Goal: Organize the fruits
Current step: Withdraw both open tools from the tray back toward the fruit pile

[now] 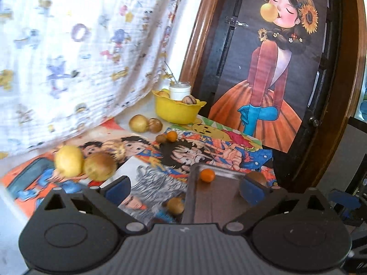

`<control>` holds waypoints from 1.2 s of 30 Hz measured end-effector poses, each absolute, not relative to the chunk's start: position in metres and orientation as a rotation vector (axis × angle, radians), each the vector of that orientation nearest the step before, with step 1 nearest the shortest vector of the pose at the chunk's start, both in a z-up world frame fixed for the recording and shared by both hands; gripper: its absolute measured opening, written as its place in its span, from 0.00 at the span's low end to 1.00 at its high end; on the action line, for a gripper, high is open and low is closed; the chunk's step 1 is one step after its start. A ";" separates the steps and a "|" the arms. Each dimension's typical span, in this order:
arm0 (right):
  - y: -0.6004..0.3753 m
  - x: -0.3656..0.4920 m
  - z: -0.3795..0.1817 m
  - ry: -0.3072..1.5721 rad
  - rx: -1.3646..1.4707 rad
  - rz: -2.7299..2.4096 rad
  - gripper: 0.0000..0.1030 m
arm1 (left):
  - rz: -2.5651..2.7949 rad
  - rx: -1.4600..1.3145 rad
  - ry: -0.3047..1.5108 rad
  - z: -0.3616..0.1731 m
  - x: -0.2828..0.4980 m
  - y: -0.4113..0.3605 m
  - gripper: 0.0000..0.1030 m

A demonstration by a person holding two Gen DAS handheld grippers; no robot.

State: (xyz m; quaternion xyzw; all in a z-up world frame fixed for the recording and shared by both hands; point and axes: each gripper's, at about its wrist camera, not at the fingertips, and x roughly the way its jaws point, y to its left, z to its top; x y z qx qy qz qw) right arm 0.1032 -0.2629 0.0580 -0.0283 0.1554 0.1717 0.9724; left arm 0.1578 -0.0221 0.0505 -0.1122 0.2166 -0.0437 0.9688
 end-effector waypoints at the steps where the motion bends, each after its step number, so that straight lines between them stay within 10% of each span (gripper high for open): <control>1: -0.262 0.098 0.057 0.320 -0.052 0.344 0.99 | -0.086 -0.225 0.440 0.049 0.151 -0.020 1.00; 36: -0.218 0.072 0.011 0.681 -0.030 0.365 0.99 | -0.050 -0.083 0.603 -0.006 0.088 0.015 1.00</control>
